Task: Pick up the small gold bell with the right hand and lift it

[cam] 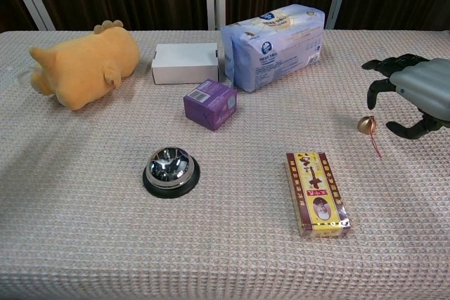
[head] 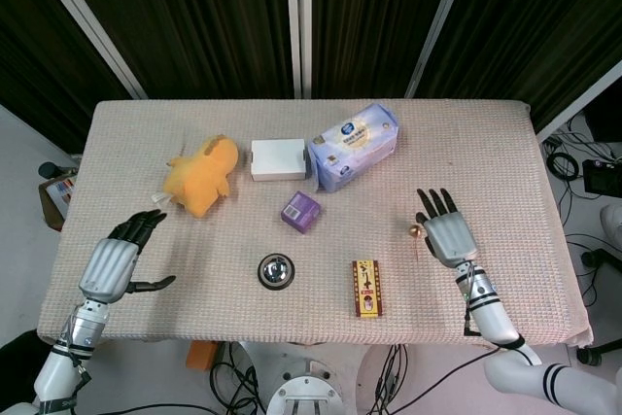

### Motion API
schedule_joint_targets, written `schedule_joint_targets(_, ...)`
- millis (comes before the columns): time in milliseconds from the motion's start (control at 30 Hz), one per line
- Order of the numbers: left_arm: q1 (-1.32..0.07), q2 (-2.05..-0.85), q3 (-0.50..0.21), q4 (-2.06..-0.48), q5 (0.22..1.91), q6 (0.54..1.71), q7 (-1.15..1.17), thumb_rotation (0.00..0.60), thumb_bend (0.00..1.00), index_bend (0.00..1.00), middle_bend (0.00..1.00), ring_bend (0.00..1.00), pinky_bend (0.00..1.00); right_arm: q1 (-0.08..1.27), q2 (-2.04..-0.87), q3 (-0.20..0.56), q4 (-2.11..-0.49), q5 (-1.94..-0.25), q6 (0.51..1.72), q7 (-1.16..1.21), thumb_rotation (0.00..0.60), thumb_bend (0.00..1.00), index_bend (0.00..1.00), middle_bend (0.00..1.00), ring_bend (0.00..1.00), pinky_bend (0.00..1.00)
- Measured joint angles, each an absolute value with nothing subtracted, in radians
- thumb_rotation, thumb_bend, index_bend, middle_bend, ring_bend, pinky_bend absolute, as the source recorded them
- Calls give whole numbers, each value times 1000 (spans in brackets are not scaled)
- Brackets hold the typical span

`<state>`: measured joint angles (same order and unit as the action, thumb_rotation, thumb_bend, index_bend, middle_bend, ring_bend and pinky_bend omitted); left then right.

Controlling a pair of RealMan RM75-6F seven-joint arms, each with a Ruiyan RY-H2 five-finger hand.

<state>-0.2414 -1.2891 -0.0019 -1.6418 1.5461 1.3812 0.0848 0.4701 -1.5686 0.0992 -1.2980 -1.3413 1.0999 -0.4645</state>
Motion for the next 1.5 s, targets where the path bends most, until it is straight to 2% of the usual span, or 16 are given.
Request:
schedule_joint_targets(333, -243, -1297, -3, -1626, 1551, 1376, 64, 454, 98, 108, 96, 100, 244, 479, -1622, 102, -1233, -1354, 1117, -426, 600, 306, 428, 71, 0, 0)
schedule_joint_targets(667, -241, -1298, -4, -1627, 1551, 1376, 76, 456, 98, 108, 96, 100, 243, 485, -1653, 104, -1186, -1365, 1132, -404, 600, 308, 502, 97, 0, 0)
schedule_joint_targets(1500, -242, -1296, -6, -1628, 1544, 1363, 68, 459, 98, 108, 96, 100, 243, 491, -1678, 106, -1148, -1364, 1134, -390, 600, 308, 537, 117, 0, 0)
